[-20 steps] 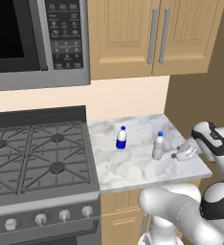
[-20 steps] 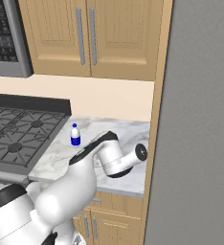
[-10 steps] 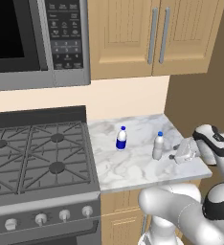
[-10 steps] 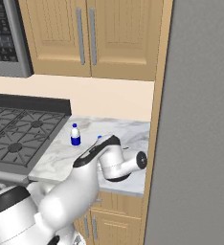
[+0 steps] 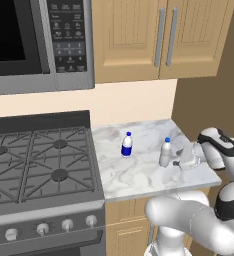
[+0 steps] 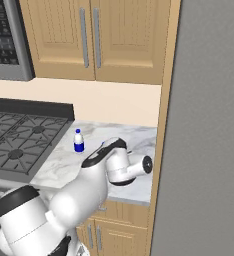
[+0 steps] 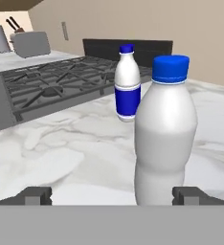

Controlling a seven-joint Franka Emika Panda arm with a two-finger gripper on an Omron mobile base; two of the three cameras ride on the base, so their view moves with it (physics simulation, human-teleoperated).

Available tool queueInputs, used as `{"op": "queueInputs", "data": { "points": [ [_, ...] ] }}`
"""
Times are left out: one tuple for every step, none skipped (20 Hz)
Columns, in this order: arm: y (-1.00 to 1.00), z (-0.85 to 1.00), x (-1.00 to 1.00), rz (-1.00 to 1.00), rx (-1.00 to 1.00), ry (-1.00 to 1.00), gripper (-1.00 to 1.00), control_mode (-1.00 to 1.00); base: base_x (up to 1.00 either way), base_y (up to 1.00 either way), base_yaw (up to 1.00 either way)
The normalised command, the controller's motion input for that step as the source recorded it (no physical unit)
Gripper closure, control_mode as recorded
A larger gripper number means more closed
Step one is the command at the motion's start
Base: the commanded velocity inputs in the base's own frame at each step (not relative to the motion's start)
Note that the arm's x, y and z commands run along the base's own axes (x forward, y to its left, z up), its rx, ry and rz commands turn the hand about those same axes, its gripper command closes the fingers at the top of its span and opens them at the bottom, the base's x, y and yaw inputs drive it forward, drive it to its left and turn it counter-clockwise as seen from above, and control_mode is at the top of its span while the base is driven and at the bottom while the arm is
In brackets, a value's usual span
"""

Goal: Take the bottled waters from the counter and place them in the freezer to freeze. Close the freezer door after placing the bottles.

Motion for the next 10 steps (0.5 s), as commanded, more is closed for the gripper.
{"op": "queueInputs", "data": {
  "points": [
    [0.0,0.0,0.11,0.0,0.0,0.0,-1.0,-1.0,0.0,0.0,0.0],
    [0.0,0.0,0.07,0.0,0.0,0.0,-1.0,-1.0,0.0,0.0,0.0],
    [0.0,0.0,0.1,0.0,0.0,0.0,-1.0,-1.0,0.0,0.0,0.0],
    [0.0,0.0,0.05,0.0,0.0,-0.01,-1.0,-1.0,0.0,0.0,0.0],
    [0.0,0.0,0.06,0.0,0.0,-0.01,-1.0,-1.0,0.0,0.0,0.0],
    [0.0,0.0,0.06,0.0,0.01,0.0,-1.0,-1.0,0.0,0.0,0.0],
    [0.0,0.0,0.02,0.0,0.02,-0.01,-1.0,-1.0,0.0,0.0,0.0],
    [0.0,0.0,0.02,0.0,0.02,-0.02,-1.0,-1.0,0.0,0.0,0.0],
    [0.0,0.0,0.0,0.0,0.04,-0.03,-1.0,-1.0,0.0,0.0,0.0],
    [0.0,0.0,0.0,0.0,0.04,-0.03,-1.0,-1.0,0.0,0.0,0.0]
  ]
}}
